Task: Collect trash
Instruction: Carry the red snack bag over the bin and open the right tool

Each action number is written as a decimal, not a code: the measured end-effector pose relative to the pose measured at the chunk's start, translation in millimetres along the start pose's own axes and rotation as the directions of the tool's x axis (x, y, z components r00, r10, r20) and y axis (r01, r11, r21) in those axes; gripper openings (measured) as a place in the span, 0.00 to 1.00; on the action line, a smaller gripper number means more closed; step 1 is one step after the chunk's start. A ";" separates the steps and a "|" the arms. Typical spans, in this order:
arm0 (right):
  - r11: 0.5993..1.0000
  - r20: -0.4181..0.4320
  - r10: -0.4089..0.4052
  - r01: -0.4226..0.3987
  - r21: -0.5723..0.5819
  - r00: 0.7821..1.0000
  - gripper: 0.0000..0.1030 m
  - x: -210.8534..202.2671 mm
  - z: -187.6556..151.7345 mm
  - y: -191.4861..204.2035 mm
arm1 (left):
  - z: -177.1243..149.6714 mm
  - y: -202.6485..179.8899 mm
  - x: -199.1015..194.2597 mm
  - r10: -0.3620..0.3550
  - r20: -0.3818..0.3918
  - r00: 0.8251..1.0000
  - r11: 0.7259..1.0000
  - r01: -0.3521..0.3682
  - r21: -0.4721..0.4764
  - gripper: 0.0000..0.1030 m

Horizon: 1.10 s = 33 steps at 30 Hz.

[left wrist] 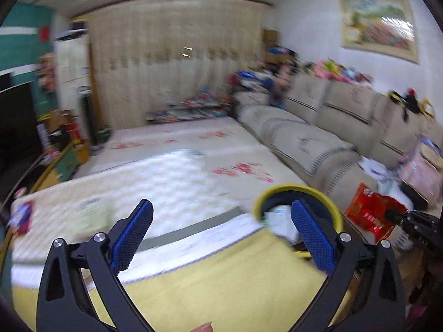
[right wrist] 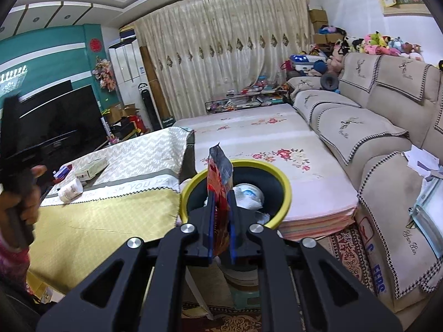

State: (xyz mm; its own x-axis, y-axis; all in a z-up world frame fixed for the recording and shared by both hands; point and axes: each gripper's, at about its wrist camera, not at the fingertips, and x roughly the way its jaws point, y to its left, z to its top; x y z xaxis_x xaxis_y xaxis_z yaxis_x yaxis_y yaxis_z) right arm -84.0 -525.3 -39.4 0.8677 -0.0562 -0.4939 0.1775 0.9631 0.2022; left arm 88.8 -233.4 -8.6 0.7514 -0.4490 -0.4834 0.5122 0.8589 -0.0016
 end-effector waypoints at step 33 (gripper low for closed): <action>0.985 -0.157 -0.159 0.167 0.038 0.975 0.09 168.0 21.3 17.0 | -98.4 191.3 -110.6 0.313 -0.085 0.946 0.910 -0.324 -0.258 0.95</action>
State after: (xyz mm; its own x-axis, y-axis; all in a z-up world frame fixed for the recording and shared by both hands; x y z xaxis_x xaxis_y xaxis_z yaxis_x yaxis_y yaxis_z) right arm 74.6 -524.0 -101.0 0.7450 -0.1665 -0.6460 0.3373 0.9295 0.1494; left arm 62.7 4.8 -41.6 0.8357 -0.1353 -0.5323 0.1155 0.9908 -0.0705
